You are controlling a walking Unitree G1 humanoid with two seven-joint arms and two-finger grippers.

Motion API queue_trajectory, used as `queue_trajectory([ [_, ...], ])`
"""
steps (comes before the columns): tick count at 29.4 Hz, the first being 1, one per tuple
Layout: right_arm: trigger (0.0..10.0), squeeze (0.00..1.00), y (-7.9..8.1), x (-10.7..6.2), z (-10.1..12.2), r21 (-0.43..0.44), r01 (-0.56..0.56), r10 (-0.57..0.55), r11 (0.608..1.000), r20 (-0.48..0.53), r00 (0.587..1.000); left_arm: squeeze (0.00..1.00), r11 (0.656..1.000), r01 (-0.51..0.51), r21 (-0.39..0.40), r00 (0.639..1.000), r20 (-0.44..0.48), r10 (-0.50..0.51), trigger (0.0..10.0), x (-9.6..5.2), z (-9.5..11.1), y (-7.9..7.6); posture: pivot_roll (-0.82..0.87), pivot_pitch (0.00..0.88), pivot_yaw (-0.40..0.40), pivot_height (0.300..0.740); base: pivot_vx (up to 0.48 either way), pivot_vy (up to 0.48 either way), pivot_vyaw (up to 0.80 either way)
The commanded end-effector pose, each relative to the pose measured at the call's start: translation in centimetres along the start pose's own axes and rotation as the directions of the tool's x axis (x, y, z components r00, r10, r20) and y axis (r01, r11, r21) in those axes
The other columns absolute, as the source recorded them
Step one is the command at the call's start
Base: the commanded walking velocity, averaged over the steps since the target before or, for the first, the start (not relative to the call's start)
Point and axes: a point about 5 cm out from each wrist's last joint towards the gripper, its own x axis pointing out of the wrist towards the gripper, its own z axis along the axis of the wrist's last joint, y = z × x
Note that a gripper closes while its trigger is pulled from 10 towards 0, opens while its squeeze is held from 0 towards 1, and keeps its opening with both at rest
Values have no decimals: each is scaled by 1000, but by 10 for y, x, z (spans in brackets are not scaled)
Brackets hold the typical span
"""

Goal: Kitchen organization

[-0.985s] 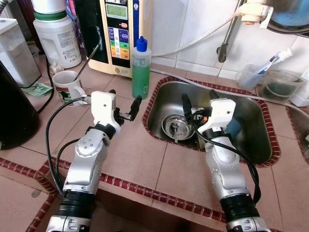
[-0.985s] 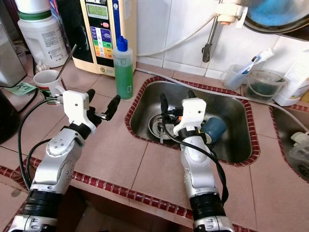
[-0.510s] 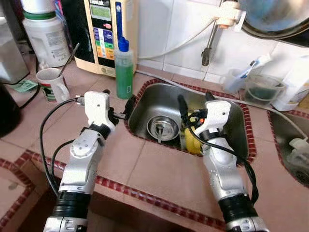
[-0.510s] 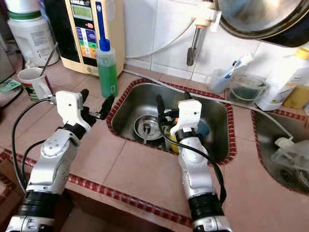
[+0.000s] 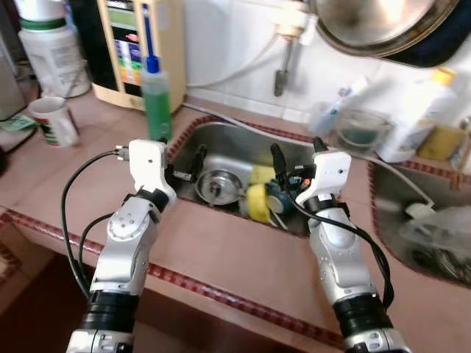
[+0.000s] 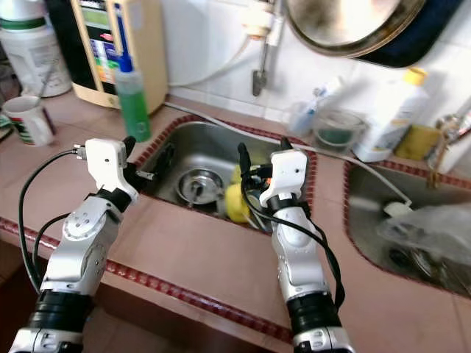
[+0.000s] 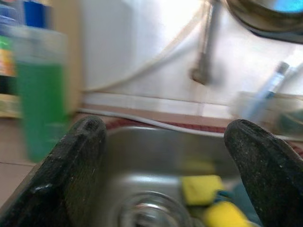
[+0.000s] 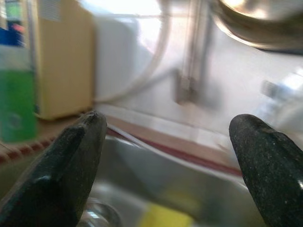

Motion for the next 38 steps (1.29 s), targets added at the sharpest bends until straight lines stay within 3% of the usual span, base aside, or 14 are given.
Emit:
queue_trajectory([
  [1, 10000, 0, -6, 1, 4, -5, 14, -14, 1000, 12, 1000, 0, 1000, 22, 5, 1000, 6, -22, 10000, 3, 2, -5, 57, 0, -53, 731, 0, -409, 0],
  [7, 10000, 0, -6, 1, 3, -8, 14, -14, 1000, 11, 1000, 0, 1000, 22, 5, 1000, 6, -22, 10000, 3, 2, -5, 56, 0, -55, 731, 0, -408, 0],
  [10, 10000, 0, -14, 1, -3, -48, 38, -40, 998, -49, 998, 0, 999, 37, -19, 999, 19, -37, 10000, 6, 3, -11, 49, 0, -65, 731, 0, 0, -773],
  [16, 10000, 0, -17, 1, -2, -52, 53, -55, 997, -39, 998, 0, 999, 34, -21, 999, 13, -34, 10000, 5, 2, -10, 50, 0, -67, 731, 0, 0, -768],
  [38, 10000, 0, -22, -3, -3, -73, 71, -74, 995, -40, 996, 0, 998, 35, -55, 998, -40, -38, 10000, 3, -4, -12, 44, 0, -59, 731, 0, 0, 0],
])
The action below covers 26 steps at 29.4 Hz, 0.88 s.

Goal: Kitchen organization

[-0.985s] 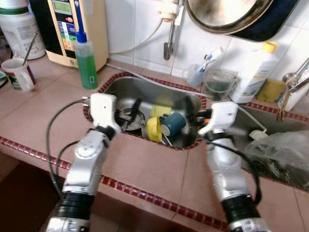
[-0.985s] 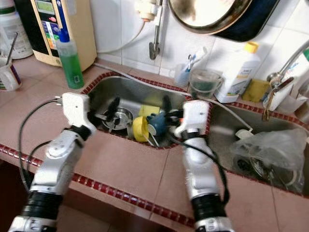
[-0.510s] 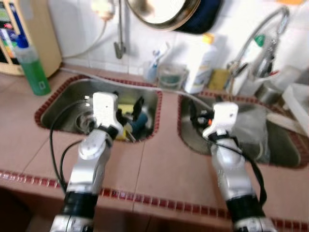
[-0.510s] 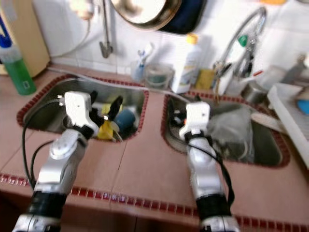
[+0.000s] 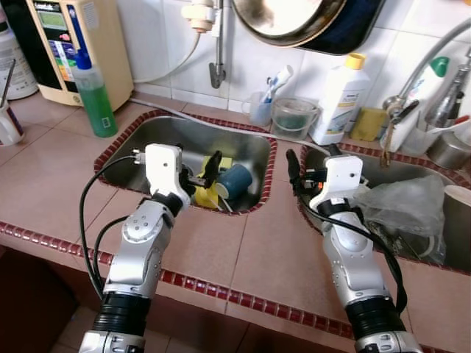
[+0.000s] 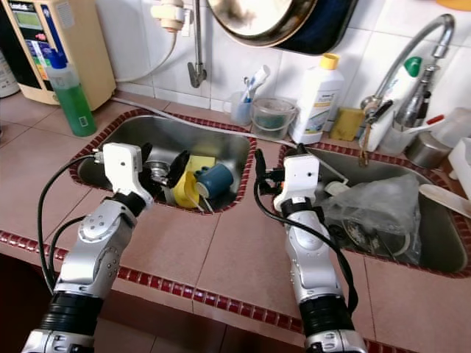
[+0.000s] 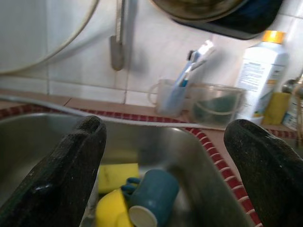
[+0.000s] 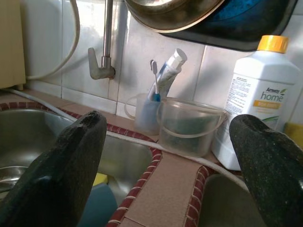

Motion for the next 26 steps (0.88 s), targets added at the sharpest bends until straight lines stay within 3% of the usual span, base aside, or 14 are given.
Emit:
queue_trajectory([
  [1, 10000, 0, -6, 0, 2, -15, 15, -15, 1000, 1, 1000, 0, 1000, 14, 5, 1000, -6, -14, 10000, 2, 4, -3, 44, 0, -59, 731, 0, 0, 0],
  [10, 10000, 0, -7, 0, 1, -21, 17, -17, 1000, -8, 1000, 0, 1000, 10, -2, 1000, -24, -10, 10000, 2, 3, -3, 45, 0, -61, 731, 0, 0, 0],
  [26, 10000, 0, -8, 0, 0, -23, 17, -18, 1000, -11, 1000, 0, 1000, 9, 7, 999, -30, -9, 10000, 3, 4, -3, 43, 0, -59, 731, -247, 0, 0],
])
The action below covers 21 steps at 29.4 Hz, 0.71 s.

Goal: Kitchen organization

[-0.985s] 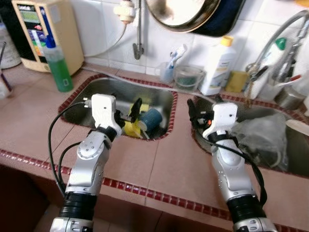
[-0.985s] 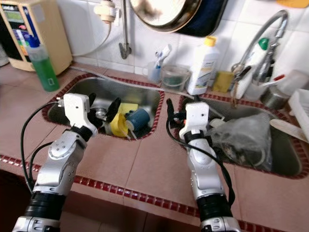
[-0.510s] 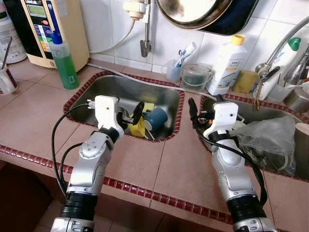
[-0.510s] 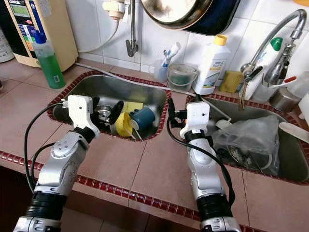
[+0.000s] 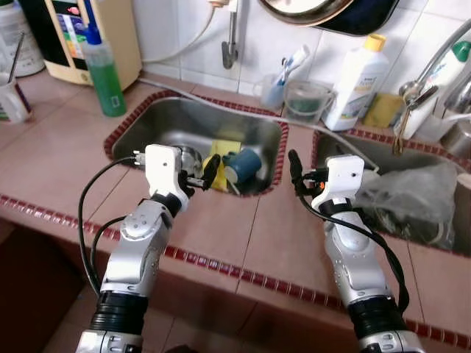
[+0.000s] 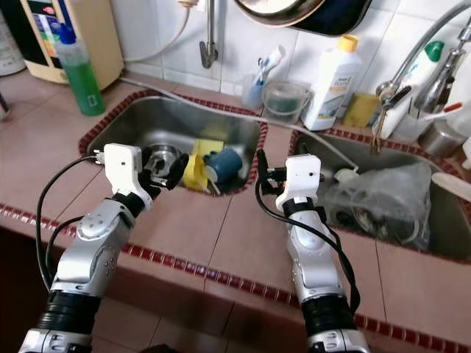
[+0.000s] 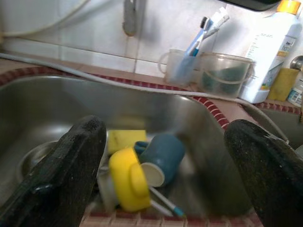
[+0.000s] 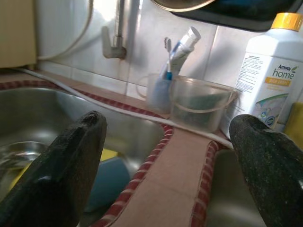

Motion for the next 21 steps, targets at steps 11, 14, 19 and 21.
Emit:
queue_trajectory([
  [11, 10000, 0, -4, -1, 0, -11, 9, -9, 1000, -6, 1000, 0, 1000, 12, 11, 1000, 24, -12, 10000, 2, 7, -4, 43, 0, -61, 731, -191, 0, 0],
  [14, 10000, 0, -4, -1, 0, -12, 7, -7, 1000, -7, 1000, 0, 1000, 13, 16, 999, 29, -13, 10000, 2, 7, -4, 43, 0, -61, 731, 0, 0, 0],
  [19, 10000, 0, -3, -2, -1, -15, 0, 0, 1000, -7, 1000, 0, 1000, 4, 29, 999, 35, -5, 10000, 1, 6, -4, 44, 0, -64, 731, 0, 0, 0],
  [21, 10000, 0, 0, -3, -2, -28, -21, 20, 999, -11, 1000, 0, 999, 0, 38, 999, 35, -1, 10000, 0, 5, -5, 45, 0, -68, 731, 0, 0, 0],
])
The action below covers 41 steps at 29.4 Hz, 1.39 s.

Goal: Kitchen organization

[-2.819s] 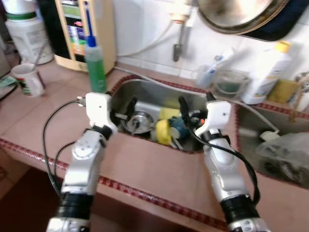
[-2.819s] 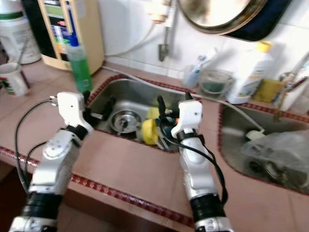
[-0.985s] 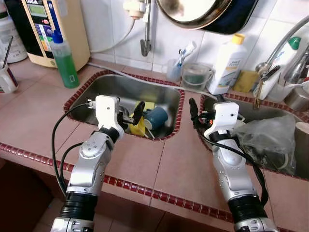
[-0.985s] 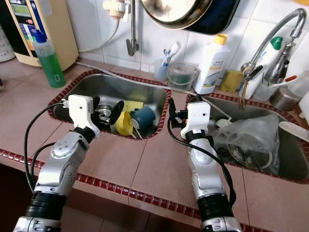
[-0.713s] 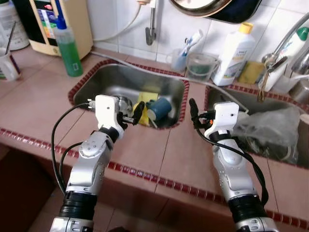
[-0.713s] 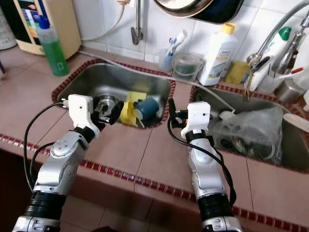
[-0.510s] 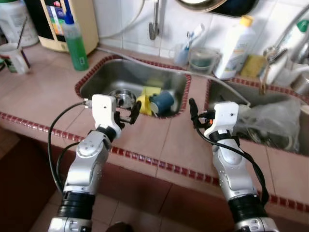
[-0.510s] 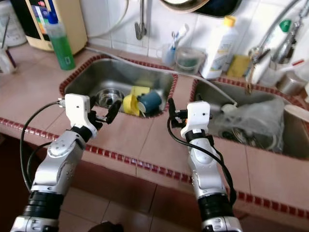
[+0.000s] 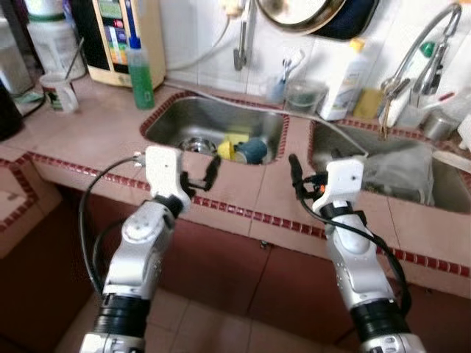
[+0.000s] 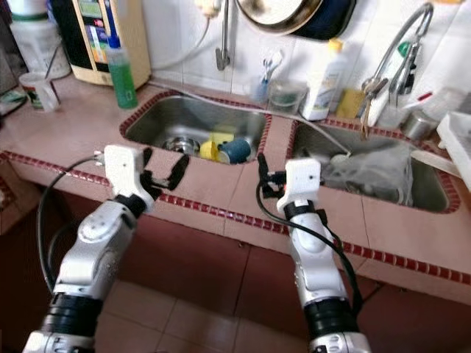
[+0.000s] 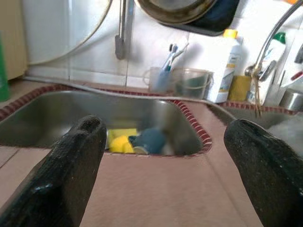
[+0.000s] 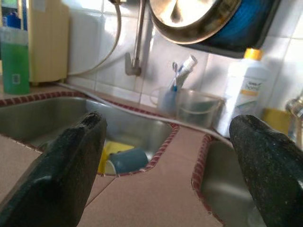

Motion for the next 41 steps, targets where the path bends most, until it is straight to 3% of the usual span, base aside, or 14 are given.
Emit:
queue_trajectory([
  [1, 10000, 0, 4, 2, 4, -13, -33, 33, 999, 13, 999, 0, 999, -16, 29, 1000, 18, 15, 10000, -1, 4, 2, 46, 0, -70, 731, 0, 0, 0],
  [12, 10000, 0, 25, -20, -12, -66, -311, 308, 948, -59, 950, 0, 986, 27, 167, 998, 43, -34, 10000, -21, -4, 13, 49, 0, -78, 731, 0, 0, 0],
  [17, 10000, 0, 35, -47, -26, -28, -548, 539, 836, -137, 831, 0, 980, 116, 163, 987, 94, -133, 10000, -38, -3, 16, 61, 0, -89, 731, 0, 0, 0],
  [21, 10000, 0, 37, -58, -29, -53, -630, 617, 775, -157, 771, 0, 963, 178, 204, 975, 97, -201, 10000, -46, -5, 12, 61, 0, -89, 731, 0, 0, 0],
  [23, 10000, 0, 37, -58, -29, -53, -630, 617, 775, -157, 771, 0, 963, 178, 204, 975, 97, -201, 10000, -46, -5, 12, 61, 0, -89, 731, 0, 0, 0],
  [24, 10000, 0, 37, -73, -40, -6, -721, 702, 693, -223, 677, 0, 939, 251, 236, 961, 56, -272, 10000, -54, -14, 4, 70, 0, -94, 731, 0, 0, 0],
  [25, 10000, 0, 37, -73, -40, -6, -721, 702, 693, -223, 677, 0, 939, 251, 236, 961, 56, -272, 10000, -54, -14, 4, 70, 0, -94, 731, 0, 0, 0],
  [28, 10000, 0, 34, -97, -62, 80, -801, 771, 594, -343, 537, 0, 903, 343, 259, 938, -35, -346, 10000, -66, -35, -2, 69, 0, -92, 731, 0, 0, 0],
  [29, 10000, 0, 33, -102, -68, 108, -803, 773, 586, -369, 515, 0, 896, 360, 261, 932, -61, -356, 10000, -68, -40, -3, 69, 0, -92, 731, 0, 0, 0],
  [31, 10000, 0, 30, -112, -82, 196, -792, 777, 579, -429, 462, 0, 876, 405, 261, 914, -100, -393, 10000, -75, -50, -5, 69, 0, -91, 731, 0, 0, 0],
  [33, 10000, 0, 27, -125, -97, 260, -775, 773, 576, -481, 413, 0, 873, 452, 183, 890, -159, -427, 10000, -82, -64, -7, 69, 0, -91, 731, 0, 0, 0],
  [35, 10000, 0, 22, -136, -111, 294, -745, 748, 599, -537, 390, 0, 866, 477, 151, 869, -227, -440, 10000, -89, -78, -8, 70, 0, -90, 731, 0, 0, 0],
  [36, 10000, 0, 20, -139, -115, 299, -736, 738, 608, -554, 385, 0, 863, 482, 151, 864, -246, -440, 10000, -91, -82, -8, 70, 0, -90, 731, 0, 0, 0],
  [41, 10000, 0, 9, -153, -140, 367, -551, 631, 749, -649, 425, 0, 886, 460, 49, 818, -412, -402, 10000, -109, -123, -2, 71, 0, -82, 731, 0, 0, 0],
])
